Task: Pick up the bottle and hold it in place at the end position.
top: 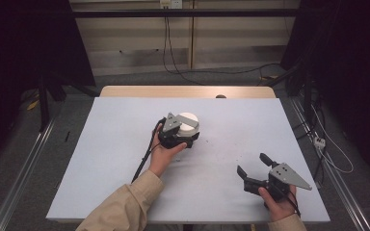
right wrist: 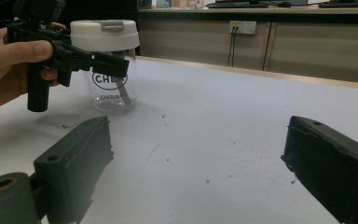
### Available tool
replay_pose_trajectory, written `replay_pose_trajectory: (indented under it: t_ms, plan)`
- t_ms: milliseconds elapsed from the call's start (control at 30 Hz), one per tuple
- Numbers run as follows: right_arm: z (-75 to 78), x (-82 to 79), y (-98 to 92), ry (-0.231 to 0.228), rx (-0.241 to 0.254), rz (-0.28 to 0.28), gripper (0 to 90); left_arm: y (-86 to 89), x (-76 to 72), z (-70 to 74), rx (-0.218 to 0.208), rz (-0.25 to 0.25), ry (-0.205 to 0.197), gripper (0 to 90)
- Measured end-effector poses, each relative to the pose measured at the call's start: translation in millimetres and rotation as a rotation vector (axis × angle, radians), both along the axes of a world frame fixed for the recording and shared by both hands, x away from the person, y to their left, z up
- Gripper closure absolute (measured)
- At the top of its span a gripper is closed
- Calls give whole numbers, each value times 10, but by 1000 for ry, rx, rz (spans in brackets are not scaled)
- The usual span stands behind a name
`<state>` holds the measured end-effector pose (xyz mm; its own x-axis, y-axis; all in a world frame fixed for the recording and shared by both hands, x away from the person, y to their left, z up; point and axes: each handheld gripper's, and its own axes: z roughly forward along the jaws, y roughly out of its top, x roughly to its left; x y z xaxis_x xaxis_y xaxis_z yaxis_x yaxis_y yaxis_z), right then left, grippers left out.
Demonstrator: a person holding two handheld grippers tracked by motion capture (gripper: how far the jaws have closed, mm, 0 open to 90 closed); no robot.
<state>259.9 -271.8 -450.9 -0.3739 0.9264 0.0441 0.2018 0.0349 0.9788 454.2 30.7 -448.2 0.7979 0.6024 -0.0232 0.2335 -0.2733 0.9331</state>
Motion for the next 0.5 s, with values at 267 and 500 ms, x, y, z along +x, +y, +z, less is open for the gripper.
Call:
replay_pose_trajectory:
  t_ms: [267,500]
  plan:
    - [-1,8,14,1,-4,3,73,0,22,-40,12,-2,-7,185]
    - [1,32,58,4,-18,23,71,4,26,-54,5,-3,-12,184]
